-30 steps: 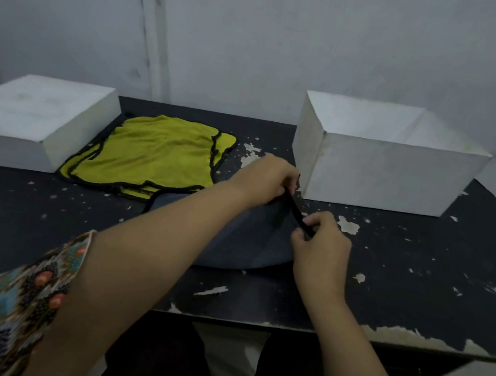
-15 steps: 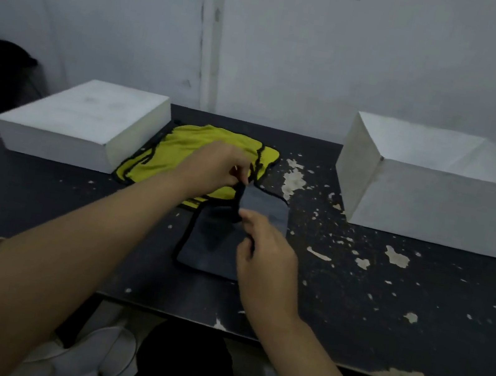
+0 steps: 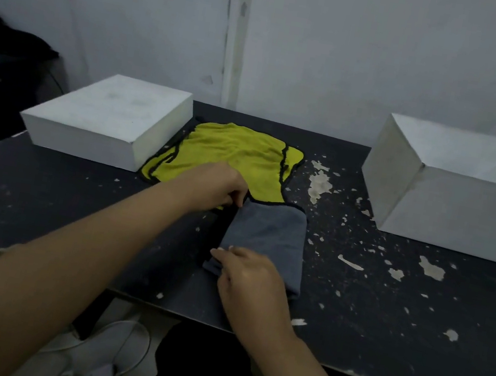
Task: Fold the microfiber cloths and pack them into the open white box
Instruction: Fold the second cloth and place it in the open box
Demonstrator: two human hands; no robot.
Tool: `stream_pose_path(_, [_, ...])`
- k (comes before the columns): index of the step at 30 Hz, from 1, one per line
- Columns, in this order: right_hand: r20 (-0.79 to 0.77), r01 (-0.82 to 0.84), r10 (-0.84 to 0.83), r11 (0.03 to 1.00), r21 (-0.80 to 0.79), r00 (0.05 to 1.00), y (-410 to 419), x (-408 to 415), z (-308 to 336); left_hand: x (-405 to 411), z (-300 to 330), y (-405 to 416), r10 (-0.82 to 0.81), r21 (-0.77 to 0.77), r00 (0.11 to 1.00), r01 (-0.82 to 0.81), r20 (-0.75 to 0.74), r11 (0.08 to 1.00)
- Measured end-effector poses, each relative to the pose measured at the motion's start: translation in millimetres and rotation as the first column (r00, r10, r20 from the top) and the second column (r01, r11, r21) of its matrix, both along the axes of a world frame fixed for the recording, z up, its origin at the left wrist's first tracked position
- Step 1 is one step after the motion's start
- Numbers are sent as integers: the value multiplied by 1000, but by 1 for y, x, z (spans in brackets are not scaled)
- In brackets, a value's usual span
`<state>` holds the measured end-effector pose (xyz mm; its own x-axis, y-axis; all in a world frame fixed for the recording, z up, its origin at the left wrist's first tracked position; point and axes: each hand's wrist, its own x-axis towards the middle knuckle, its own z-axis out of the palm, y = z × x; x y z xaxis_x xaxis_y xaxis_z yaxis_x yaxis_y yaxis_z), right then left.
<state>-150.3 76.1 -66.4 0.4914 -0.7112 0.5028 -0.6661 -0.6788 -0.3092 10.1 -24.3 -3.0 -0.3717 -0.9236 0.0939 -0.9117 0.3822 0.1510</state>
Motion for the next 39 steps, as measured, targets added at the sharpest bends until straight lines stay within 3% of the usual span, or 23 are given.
stream_pose_path(4, [-33, -9, 12, 998, 67, 999, 2, -2, 10, 0, -4, 4, 12, 79, 1000, -12, 2, 997])
stream_pose_path(7, [0, -31, 32, 967, 255, 999, -3, -9, 26, -5, -5, 5, 58, 73, 998, -57, -12, 996])
stream_pose_path(11, [298, -169, 12, 844, 509, 955, -31, -24, 44, -12, -7, 3, 102, -32, 995, -101, 24, 994])
stream_pose_path(14, [302, -16, -150, 875, 485, 941, -57, -38, 53, -17, -5, 0, 101, -83, 994, -104, -41, 991])
stream_pose_path(16, [237, 154, -278, 887, 435, 931, -74, -48, 57, -21, -2, -2, 51, -89, 995, -58, -85, 994])
stream_pose_path(19, [76, 372, -440, 828, 419, 895, -94, -54, 56, -29, -1, -7, 2, -41, 997, -5, -80, 999])
stream_pose_path(23, [-190, 439, -405, 720, 538, 895, -111, -56, 59, -39, -4, -12, 4, 110, 987, 13, -159, 994])
stream_pose_path(26, [-258, 424, -337, 707, 565, 905, -117, -56, 67, -41, -5, -15, 22, 161, 983, 8, -185, 987])
stream_pose_path(28, [-244, 409, -328, 706, 578, 912, -119, -56, 71, -41, -5, -18, 26, 176, 981, 8, -190, 984])
stream_pose_path(32, [-39, 275, -316, 751, 601, 948, -122, -59, 82, -39, -1, -22, 22, 197, 978, 20, -209, 980])
stream_pose_path(39, [146, 170, -258, 880, 444, 955, -133, -70, 96, -36, 11, -30, 38, 154, 974, -3, -225, 988])
